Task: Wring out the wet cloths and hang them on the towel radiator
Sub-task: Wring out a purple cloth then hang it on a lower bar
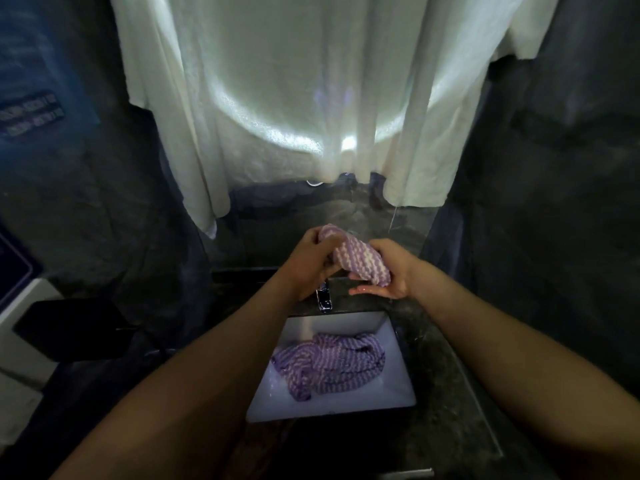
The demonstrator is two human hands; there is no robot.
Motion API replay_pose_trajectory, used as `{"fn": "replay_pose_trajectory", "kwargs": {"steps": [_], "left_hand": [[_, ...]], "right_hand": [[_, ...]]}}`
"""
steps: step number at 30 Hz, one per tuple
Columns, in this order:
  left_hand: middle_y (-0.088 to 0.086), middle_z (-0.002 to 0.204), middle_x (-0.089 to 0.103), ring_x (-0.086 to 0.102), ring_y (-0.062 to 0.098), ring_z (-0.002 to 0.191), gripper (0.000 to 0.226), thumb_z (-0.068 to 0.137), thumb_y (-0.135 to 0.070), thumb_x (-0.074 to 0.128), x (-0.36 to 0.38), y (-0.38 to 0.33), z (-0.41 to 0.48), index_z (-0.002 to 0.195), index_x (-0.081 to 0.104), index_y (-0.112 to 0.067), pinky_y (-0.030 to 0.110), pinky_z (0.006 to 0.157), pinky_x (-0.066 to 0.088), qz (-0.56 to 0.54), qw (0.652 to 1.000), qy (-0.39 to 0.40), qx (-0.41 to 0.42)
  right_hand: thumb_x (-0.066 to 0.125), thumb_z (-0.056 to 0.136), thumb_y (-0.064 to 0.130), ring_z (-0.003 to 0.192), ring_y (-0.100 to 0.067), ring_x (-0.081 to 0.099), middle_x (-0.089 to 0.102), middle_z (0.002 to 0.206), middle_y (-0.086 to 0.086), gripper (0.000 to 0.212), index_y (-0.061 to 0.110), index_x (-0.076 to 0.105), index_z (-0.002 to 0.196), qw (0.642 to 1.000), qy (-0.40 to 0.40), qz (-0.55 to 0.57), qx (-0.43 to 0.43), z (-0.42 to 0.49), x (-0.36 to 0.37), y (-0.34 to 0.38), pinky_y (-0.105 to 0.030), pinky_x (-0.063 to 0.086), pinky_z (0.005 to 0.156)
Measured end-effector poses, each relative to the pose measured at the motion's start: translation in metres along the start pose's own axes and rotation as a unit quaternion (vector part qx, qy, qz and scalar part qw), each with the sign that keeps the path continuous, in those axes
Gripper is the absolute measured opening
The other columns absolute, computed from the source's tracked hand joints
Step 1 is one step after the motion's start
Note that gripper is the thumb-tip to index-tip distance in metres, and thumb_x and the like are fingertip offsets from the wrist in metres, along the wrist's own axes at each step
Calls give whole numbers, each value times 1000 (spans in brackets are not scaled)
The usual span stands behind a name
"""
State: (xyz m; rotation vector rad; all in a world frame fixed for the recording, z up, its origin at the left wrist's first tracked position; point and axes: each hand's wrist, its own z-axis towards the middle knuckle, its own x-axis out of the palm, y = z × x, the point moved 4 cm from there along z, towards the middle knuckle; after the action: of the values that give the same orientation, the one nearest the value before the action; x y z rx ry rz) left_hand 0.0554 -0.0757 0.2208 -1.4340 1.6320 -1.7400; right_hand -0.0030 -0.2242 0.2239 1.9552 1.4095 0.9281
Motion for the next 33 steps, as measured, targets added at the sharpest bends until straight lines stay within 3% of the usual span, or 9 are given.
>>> {"fn": "replay_pose_trajectory", "kwargs": {"steps": [4, 6, 9, 11, 15, 20, 25, 30, 33], "left_hand": [[9, 127, 63, 66, 27, 113, 37, 90, -21, 71, -2, -9, -5, 122, 60, -36, 41, 86, 59, 83, 994, 17, 74], [7, 110, 71, 69, 22, 102, 24, 89, -28, 72, -1, -17, -7, 111, 65, -21, 35, 82, 60, 183, 976, -5, 116], [17, 104, 65, 69, 19, 88, 51, 76, -45, 80, -4, -23, -5, 96, 60, -3, 34, 77, 60, 251, 954, -63, 154], [14, 113, 60, 67, 24, 97, 52, 71, -47, 82, -7, -22, -2, 97, 61, -8, 37, 84, 59, 237, 954, -100, 153], [8, 111, 69, 68, 20, 92, 15, 87, -9, 70, 3, -14, 3, 84, 57, -14, 34, 75, 57, 62, 985, -84, 138], [13, 112, 71, 71, 25, 99, 31, 88, -6, 65, 5, -7, 14, 118, 65, -17, 38, 85, 59, -13, 985, -128, 115], [14, 98, 73, 70, 33, 96, 14, 83, -8, 60, 4, -4, 13, 89, 70, -16, 45, 85, 60, -7, 964, -253, 86], [16, 83, 73, 71, 40, 86, 19, 65, -20, 58, -19, 11, 43, 75, 69, -10, 57, 78, 59, 31, 951, -301, 59], [16, 91, 70, 68, 34, 88, 16, 79, -10, 54, -11, 1, 29, 86, 68, -7, 47, 83, 58, 41, 949, -310, 28]], "right_hand": [[44, 96, 26, 54, -19, 69, 71, 69, -8, 33, 7, 70, 86, 995, -2, 85, 52, 1, 2, -3, -23, 56, 45], [45, 93, 29, 44, -20, 65, 69, 66, -10, 35, 6, 69, 84, 992, 24, 84, 86, 1, 5, -5, -15, 44, 33], [50, 88, 30, 37, -21, 61, 67, 69, -16, 33, 2, 68, 86, 989, 61, 84, 109, 1, 10, -6, -15, 39, 26], [55, 77, 33, 38, -19, 61, 68, 72, -15, 33, 5, 68, 89, 987, 89, 64, 121, 1, 15, -8, -13, 36, 27], [51, 84, 40, 32, -14, 54, 66, 66, -11, 35, 8, 68, 84, 992, 65, 51, 99, 10, 19, -8, -10, 30, 25], [43, 95, 41, 28, -8, 44, 61, 55, -4, 39, 14, 63, 73, 998, -42, 25, 37, 9, 19, -6, -9, 21, 26], [39, 99, 27, 29, -11, 40, 51, 60, -6, 28, 15, 51, 76, 977, -177, -74, -95, 9, 26, 0, -9, 21, 32], [38, 99, 18, 32, -21, 48, 52, 52, -17, 43, -1, 55, 64, 899, -264, -263, -231, 4, 28, 11, -20, 35, 38], [36, 101, 19, 75, -30, 63, 64, 85, -22, 39, -5, 64, 90, 851, -245, -383, -263, 1, 31, 15, -31, 49, 71]]}}
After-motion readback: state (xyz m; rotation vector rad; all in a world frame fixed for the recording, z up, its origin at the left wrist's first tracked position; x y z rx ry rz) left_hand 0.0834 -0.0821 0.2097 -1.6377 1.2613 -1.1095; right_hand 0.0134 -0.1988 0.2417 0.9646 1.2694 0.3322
